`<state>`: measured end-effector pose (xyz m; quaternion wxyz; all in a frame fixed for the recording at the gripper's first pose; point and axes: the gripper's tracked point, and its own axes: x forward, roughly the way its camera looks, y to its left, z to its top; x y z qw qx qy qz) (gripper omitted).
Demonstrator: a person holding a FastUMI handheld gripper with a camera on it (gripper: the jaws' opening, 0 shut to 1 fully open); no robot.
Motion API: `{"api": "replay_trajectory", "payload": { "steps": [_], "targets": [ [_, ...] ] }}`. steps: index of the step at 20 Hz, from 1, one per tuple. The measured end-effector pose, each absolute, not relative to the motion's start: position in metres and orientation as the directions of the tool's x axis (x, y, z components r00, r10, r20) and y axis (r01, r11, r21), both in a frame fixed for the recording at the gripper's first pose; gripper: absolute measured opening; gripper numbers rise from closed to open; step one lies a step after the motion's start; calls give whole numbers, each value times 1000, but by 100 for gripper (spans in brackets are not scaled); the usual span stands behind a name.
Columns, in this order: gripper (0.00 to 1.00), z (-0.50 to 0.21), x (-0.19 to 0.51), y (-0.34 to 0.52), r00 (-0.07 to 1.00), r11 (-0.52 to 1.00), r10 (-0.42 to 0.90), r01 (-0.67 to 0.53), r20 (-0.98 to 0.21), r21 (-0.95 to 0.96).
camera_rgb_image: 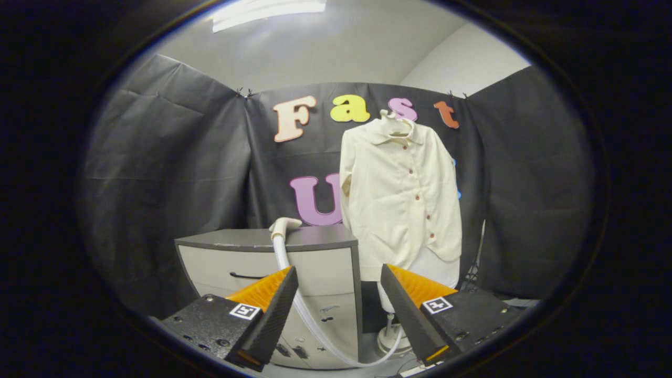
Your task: Iron the clothes twice with a garment steamer, once on the left side and once on the right side.
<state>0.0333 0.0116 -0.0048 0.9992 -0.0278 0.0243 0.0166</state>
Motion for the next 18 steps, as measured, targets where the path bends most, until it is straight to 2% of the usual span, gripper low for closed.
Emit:
{"api": "replay_trajectory", "payload": {
  "steps": [7, 13, 18],
  "targets": [
    [96, 22, 56, 32, 992, 991, 99, -105, -72, -85],
    [96, 61, 105, 91, 955, 967, 251, -254, -159, 7],
    [96, 92, 158, 143, 925, 944, 331, -326, -189, 57]
  ]
}}
